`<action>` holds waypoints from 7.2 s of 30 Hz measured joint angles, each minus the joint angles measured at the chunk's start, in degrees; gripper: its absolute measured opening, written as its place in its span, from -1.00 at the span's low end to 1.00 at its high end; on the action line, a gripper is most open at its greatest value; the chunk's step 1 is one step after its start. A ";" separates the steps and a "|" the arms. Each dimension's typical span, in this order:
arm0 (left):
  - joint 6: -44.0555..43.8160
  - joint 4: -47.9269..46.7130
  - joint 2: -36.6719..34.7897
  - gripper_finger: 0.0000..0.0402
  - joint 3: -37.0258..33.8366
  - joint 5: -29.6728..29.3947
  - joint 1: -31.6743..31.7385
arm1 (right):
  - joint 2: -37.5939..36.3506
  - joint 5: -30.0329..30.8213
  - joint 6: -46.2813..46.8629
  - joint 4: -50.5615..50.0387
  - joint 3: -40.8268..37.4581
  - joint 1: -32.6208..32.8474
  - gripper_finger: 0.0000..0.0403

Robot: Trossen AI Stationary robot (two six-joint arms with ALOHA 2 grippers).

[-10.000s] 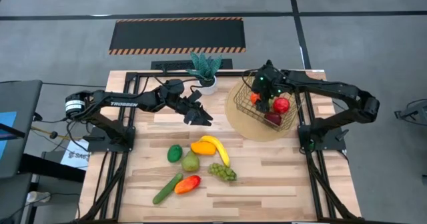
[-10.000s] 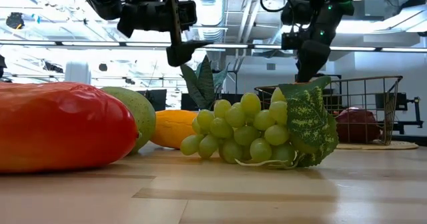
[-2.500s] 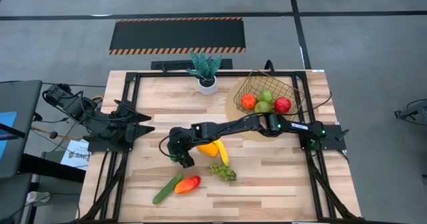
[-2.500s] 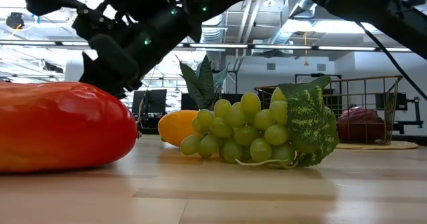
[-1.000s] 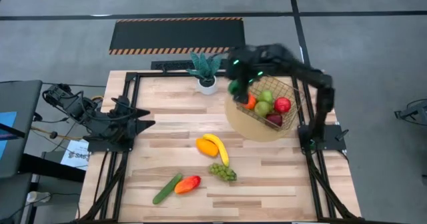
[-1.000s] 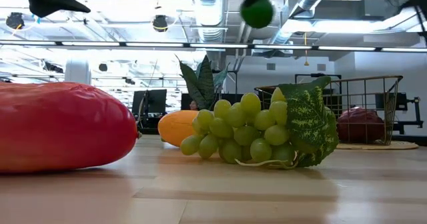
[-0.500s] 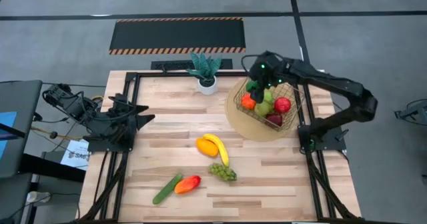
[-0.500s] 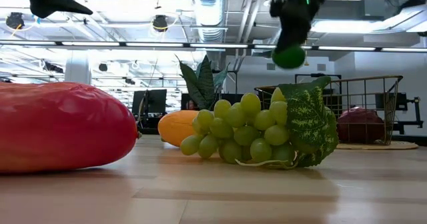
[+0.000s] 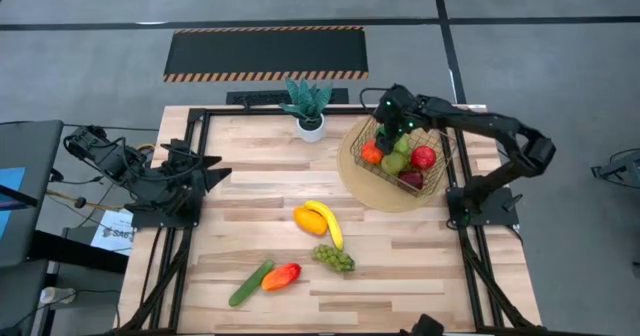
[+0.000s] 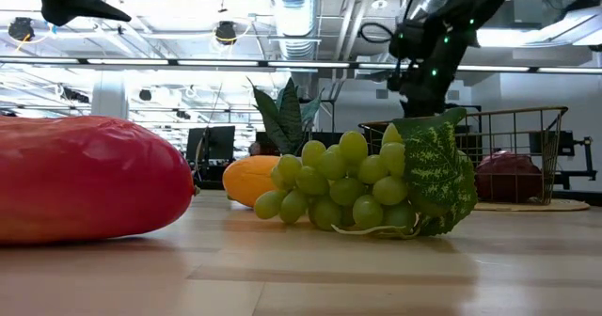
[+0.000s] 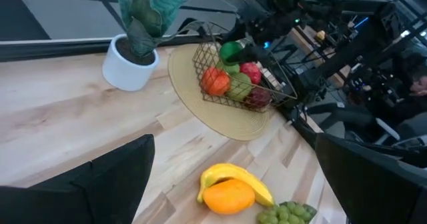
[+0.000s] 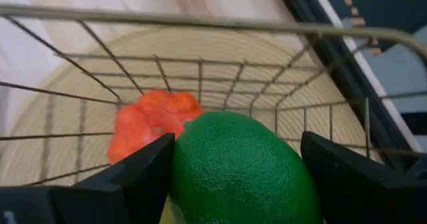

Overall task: Build produce basket
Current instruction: Put the green lime into the wire basket, then put the yellow mango into the wire basket, then put the orange mango into the wire basket

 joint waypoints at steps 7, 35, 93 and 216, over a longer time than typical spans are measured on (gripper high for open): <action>-0.81 -1.66 -0.01 0.99 0.00 -0.17 0.01 | 0.79 -0.04 1.10 0.18 0.24 -1.04 0.86; 0.78 -2.31 -0.02 0.99 0.00 3.29 0.00 | 4.77 9.15 35.35 -9.54 19.30 38.59 0.97; 0.10 -6.21 1.14 0.99 0.00 4.87 0.02 | 0.42 25.58 28.82 -9.19 23.72 40.49 0.24; -0.48 -13.69 1.12 0.99 -0.02 10.97 0.00 | 57.33 2.70 21.61 0.61 61.20 60.62 0.46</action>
